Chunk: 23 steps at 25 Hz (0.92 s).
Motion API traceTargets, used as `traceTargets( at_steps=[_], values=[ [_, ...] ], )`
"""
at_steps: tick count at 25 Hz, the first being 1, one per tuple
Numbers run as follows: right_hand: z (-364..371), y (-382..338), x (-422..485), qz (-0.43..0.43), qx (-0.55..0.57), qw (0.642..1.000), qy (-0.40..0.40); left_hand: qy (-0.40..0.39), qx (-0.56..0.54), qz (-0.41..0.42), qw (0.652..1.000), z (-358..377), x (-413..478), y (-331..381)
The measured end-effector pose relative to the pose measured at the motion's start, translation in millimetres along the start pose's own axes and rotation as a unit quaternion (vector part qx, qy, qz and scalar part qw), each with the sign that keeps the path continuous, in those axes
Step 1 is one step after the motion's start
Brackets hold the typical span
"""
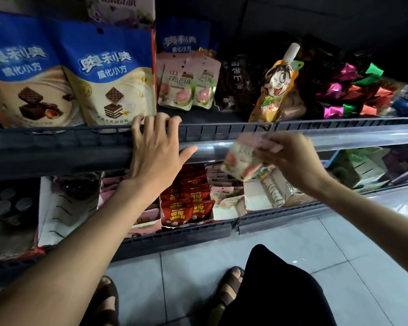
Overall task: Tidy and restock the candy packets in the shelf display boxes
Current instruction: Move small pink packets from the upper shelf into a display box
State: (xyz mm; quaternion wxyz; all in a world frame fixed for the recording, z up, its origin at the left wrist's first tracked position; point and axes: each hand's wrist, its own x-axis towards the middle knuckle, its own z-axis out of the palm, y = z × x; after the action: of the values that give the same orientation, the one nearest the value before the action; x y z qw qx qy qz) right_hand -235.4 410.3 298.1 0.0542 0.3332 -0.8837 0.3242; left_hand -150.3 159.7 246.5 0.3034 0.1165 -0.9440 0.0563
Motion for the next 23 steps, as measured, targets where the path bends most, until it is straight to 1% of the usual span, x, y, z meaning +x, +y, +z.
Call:
traceTargets(
  at_steps=[3, 5, 8, 11, 13, 17, 20, 23],
  values=[
    [58.5, 66.1, -26.6, 0.058, -0.072, 0.994, -0.065, 0.009, 0.002, -0.002, 1.000, 1.3, 2.5, -0.3],
    [107.3, 109.4, -33.9, 0.103, -0.079, 0.986, -0.103, 0.018, 0.011, -0.003, 1.000, 6.1, 1.3, -0.8],
    [168.5, 151.6, -29.1, 0.148, -0.061, 0.980, -0.118, 0.023, 0.023, -0.003, 0.999, 12.3, 0.3, -1.8],
    [205.9, 167.5, -16.7, 0.170, -0.025, 0.979, -0.113, 0.027, 0.027, -0.005, 0.999, 14.6, 0.4, -1.6],
    [222.3, 172.7, -9.2, 0.164, -0.023, 0.981, -0.097, 0.032, 0.030, -0.007, 0.999, 17.2, 0.3, -1.6],
    [241.6, 180.2, -6.0, 0.155, -0.029, 0.983, -0.096, 0.037, 0.023, -0.007, 0.999, 18.9, -1.1, -2.8],
    [243.4, 184.1, -9.0, 0.154, -0.047, 0.982, -0.098, 0.040, 0.022, -0.006, 0.999, 18.9, -1.3, -2.7],
    [239.3, 182.7, -7.9, 0.153, -0.071, 0.982, -0.084, 0.037, 0.022, -0.004, 0.999, 19.0, -0.5, -2.0]
  ],
)
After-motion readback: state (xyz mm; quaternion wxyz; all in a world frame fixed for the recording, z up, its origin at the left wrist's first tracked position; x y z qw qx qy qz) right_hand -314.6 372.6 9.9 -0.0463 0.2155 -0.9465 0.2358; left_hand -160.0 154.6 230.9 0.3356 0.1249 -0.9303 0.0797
